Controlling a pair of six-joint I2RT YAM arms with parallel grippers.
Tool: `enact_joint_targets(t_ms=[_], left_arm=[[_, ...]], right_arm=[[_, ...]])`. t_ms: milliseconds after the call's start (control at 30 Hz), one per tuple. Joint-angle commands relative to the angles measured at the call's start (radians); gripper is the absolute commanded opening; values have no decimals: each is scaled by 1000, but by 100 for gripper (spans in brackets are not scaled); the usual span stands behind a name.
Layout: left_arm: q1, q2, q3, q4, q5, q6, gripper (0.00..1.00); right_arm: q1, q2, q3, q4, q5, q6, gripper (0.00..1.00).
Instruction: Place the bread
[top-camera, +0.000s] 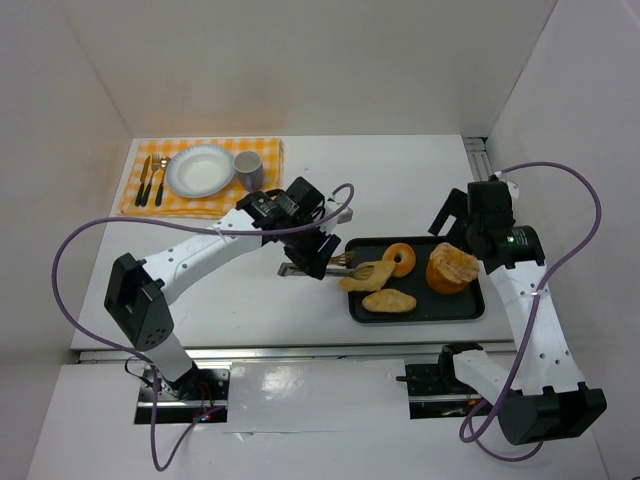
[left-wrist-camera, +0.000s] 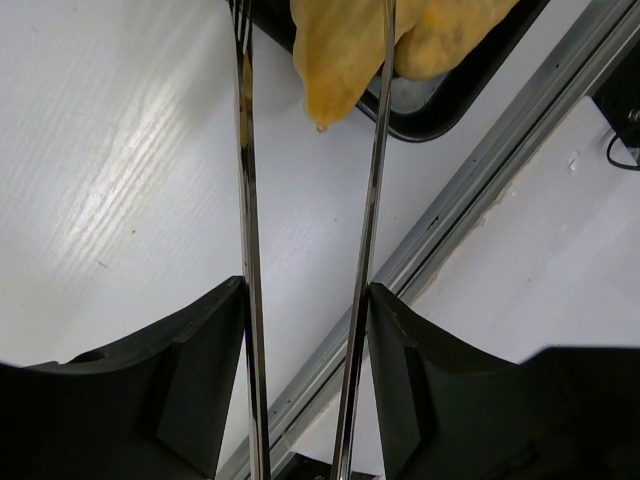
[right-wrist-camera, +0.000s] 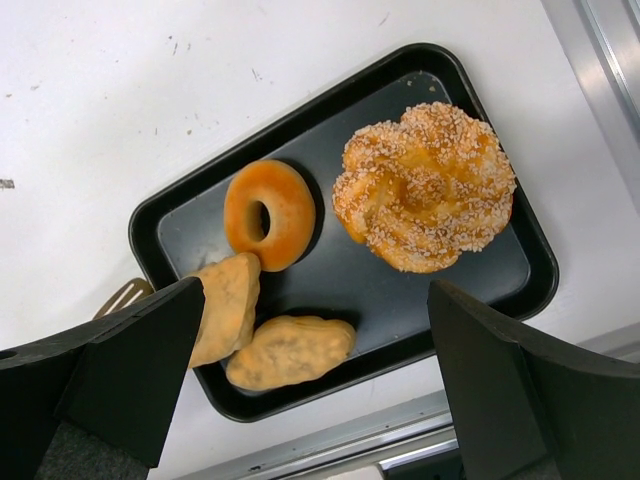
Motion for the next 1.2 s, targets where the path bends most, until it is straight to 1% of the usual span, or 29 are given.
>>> enact_joint_targets(t_ms=[0,100,200,300,500,533,633,667,733,767,867,933,1000,1033,1133,1167], left_arm=[[2,-57,-30,-14,29,17,62],[2,-46,-43,-4,54,17,64],[2,-23,-43,6,107,29,64],[2,29,0,6,147,39,64],[2,96,60,6,146,48,62],[2,96,75,-3,146,48,60],[2,107,97,-4,146,48,49],[2,107,97,-13,146,48,40],[2,98,106,-13,146,48,32],[2,98,121,-22,146,48,20],[2,60,156,-22,127,37,8],[13,41,176,-22,127,27,4],[56,12,202,-22,136,1,3],[70,3,203,-22,137,-15,1],[142,-37,213,-13,137,-59,0],[195,-46,213,1,123,-84,0]], right_arm=[[-2,-14,40,-13,12,-6,100],[-2,-3,40,-4,2,-6,100],[-2,-3,40,5,-7,-6,100],[-2,-3,40,6,-7,-6,100],[-2,-3,31,6,2,-6,100],[-2,-3,31,6,2,-6,100],[-2,7,31,6,2,-6,100],[-2,7,31,6,2,-6,100],[-2,7,31,6,-7,-6,100],[-2,7,22,15,-7,-6,100],[-2,17,22,15,-7,-6,100],[-2,26,22,25,-16,-6,100],[-2,26,22,25,-16,-6,100],[-2,35,22,35,-16,-6,100],[-2,35,22,35,-16,-6,100],[-2,35,22,35,-16,-6,100]])
